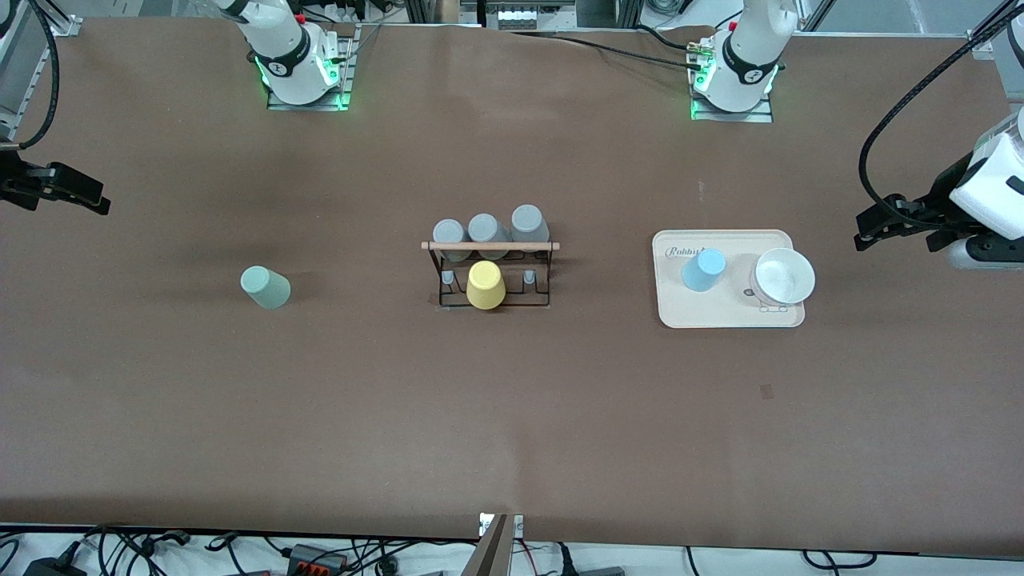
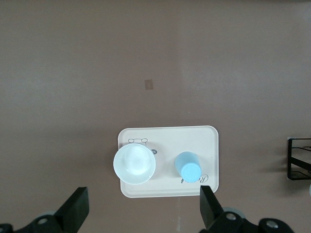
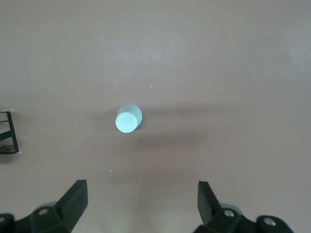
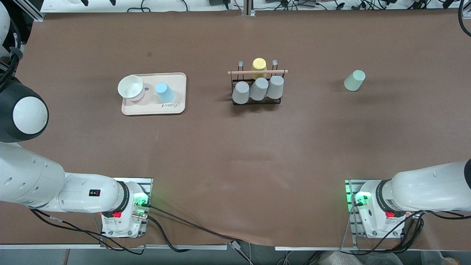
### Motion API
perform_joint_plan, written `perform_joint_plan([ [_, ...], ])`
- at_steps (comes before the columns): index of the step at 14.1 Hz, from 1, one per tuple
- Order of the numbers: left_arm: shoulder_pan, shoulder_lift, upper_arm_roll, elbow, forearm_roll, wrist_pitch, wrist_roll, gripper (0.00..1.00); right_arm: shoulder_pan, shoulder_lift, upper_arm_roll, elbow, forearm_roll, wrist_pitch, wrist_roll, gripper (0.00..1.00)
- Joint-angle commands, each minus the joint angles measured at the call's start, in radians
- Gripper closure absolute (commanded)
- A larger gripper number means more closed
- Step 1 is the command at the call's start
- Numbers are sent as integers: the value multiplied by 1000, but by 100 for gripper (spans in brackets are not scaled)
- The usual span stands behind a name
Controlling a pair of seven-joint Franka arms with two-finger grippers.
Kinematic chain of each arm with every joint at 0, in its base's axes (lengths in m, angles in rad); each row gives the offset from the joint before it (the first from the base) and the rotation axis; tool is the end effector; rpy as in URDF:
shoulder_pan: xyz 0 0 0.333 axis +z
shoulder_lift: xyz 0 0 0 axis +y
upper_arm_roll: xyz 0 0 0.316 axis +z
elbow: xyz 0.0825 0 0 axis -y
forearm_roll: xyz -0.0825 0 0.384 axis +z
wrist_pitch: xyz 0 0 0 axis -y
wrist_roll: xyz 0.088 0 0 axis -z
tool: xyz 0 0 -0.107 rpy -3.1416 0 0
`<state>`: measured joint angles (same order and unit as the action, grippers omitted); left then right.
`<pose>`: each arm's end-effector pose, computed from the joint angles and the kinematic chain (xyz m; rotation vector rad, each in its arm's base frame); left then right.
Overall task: Hang scattered cups on rack with three cups
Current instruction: 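Reach the left gripper down to the light blue cup on the tray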
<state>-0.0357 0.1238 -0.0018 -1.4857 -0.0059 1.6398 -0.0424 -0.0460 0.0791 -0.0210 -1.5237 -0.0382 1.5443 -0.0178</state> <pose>0.5986 -0.0230 0.5997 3.1339 0.0082 0.0471 0.5737 -0.0422 0.5998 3.1019 -0.0761 -0.0933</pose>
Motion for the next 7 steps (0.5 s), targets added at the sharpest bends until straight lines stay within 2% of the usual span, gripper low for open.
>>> perform_joint_plan([
  [1,6,-23,-6,-25,7,12,18,0,-5,-12,3,-7,9,4,19,0],
  [5,5,-12,-6,-22,6,8,19,0,-5,5,4,-7,17,8,6,0],
  [7,-13,26,-6,-18,6,6,19,0,-2,13,6,-33,26,5,1,0],
])
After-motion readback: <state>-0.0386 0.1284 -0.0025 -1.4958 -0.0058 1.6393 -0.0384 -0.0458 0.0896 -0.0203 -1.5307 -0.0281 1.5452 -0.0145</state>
